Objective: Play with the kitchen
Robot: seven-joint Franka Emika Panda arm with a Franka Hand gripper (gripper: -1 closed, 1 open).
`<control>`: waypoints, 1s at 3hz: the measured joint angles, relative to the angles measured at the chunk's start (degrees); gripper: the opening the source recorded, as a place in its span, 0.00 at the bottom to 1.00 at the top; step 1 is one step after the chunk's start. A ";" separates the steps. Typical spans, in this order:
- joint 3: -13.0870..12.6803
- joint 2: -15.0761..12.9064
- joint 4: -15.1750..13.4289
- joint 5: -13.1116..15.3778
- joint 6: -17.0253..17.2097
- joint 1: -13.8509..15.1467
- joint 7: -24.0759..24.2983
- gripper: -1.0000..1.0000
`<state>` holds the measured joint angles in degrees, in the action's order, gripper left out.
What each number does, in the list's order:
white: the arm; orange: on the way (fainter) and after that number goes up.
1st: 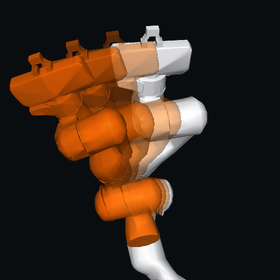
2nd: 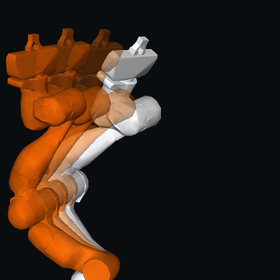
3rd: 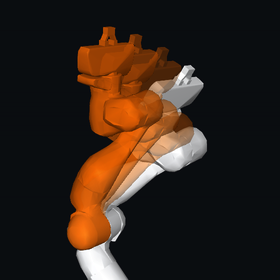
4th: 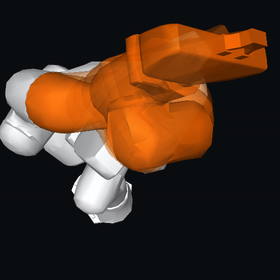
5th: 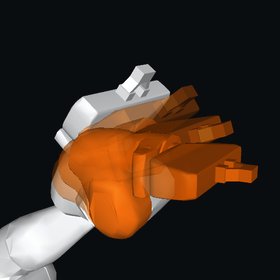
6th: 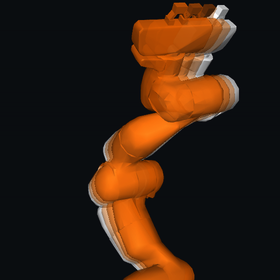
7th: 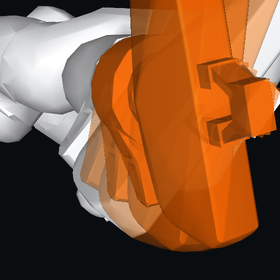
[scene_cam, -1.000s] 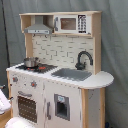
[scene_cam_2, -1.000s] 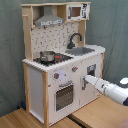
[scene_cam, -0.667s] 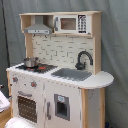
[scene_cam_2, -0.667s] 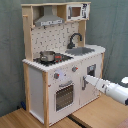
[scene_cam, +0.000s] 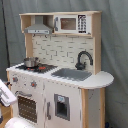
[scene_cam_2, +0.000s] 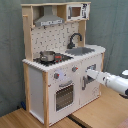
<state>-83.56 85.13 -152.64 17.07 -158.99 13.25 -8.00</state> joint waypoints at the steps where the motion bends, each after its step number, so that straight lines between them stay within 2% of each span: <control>1: 2.17 0.00 -2.64 0.01 -3.02 0.82 -3.72 1.00; 2: 2.32 0.00 -4.56 0.01 -7.20 3.82 -5.57 1.00; 3: 2.32 0.03 -4.44 0.01 -11.79 7.88 -6.86 1.00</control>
<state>-81.24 85.17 -157.08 17.08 -170.78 21.13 -14.86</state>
